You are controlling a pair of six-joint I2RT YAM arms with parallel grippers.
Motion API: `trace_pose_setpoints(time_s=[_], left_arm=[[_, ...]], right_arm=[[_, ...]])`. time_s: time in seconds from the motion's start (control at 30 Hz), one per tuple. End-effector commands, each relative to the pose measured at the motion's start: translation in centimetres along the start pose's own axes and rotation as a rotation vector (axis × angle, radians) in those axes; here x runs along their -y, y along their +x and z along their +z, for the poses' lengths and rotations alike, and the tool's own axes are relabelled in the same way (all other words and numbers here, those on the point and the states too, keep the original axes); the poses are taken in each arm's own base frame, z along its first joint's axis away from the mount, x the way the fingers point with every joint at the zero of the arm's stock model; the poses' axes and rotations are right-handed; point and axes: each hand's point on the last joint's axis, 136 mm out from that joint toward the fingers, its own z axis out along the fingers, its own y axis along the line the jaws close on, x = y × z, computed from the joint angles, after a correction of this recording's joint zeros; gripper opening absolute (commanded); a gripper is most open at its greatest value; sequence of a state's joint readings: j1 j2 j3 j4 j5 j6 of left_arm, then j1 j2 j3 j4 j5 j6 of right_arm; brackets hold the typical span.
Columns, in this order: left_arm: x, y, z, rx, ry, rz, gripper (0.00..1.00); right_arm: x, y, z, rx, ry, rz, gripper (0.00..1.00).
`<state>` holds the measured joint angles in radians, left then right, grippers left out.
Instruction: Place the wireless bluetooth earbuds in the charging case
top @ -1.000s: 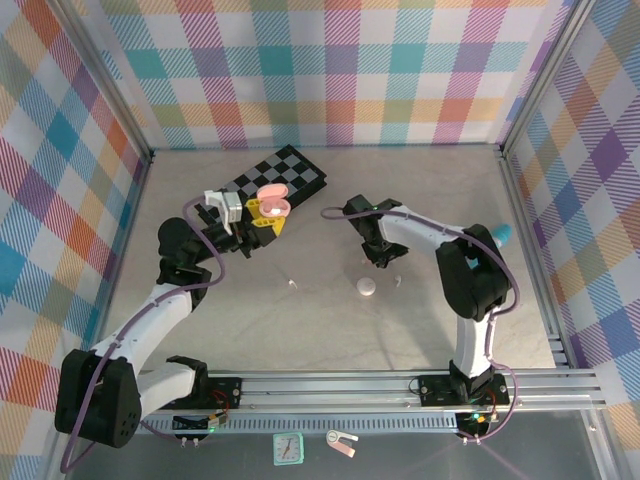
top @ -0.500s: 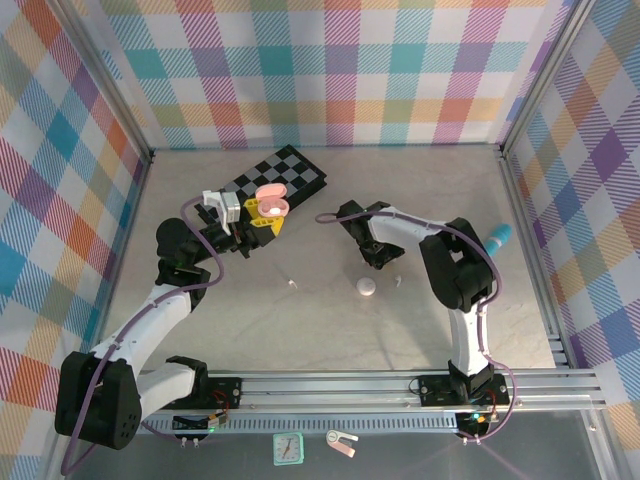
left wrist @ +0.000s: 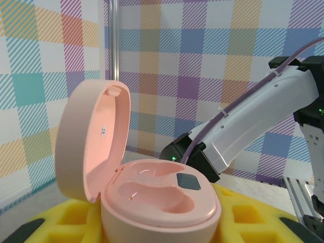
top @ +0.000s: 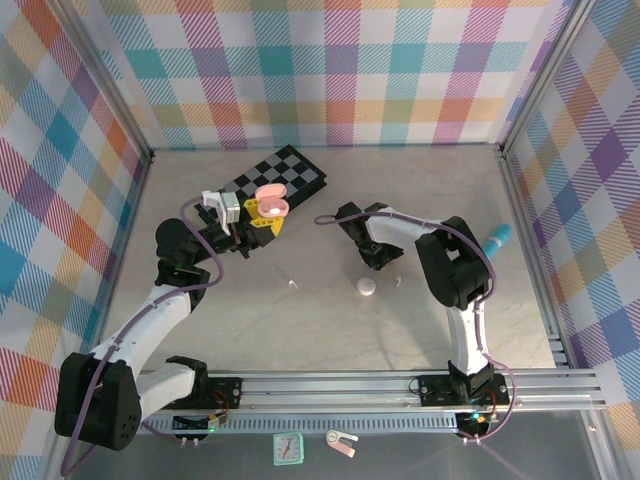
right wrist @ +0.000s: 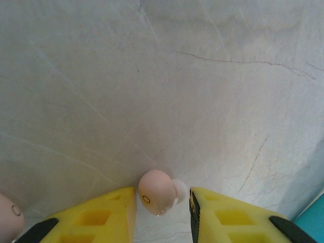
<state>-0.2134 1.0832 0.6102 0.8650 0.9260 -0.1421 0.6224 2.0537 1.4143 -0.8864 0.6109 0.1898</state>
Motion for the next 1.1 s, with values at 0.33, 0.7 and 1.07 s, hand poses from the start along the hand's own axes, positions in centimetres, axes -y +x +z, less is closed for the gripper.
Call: trace_pose_setpoints(time_s=[0.33, 0.7, 1.07], left_arm=[[0.4, -0.6, -0.5, 0.011, 0.009, 0.018, 0.31], [0.3, -0.4, -0.4, 0.007, 0.010, 0.016, 0.31], [-0.2, 0.4, -0.2, -0.025, -0.004, 0.019, 0.31]], right_arm=[[-0.4, -0.9, 0.9, -0.006, 0.038, -0.064, 0.27], [0.2, -1.0, -1.2, 0.025, -0.005, -0.039, 0.19], [0.2, -0.4, -7.5, 0.108, -0.344, 0.132, 0.20]])
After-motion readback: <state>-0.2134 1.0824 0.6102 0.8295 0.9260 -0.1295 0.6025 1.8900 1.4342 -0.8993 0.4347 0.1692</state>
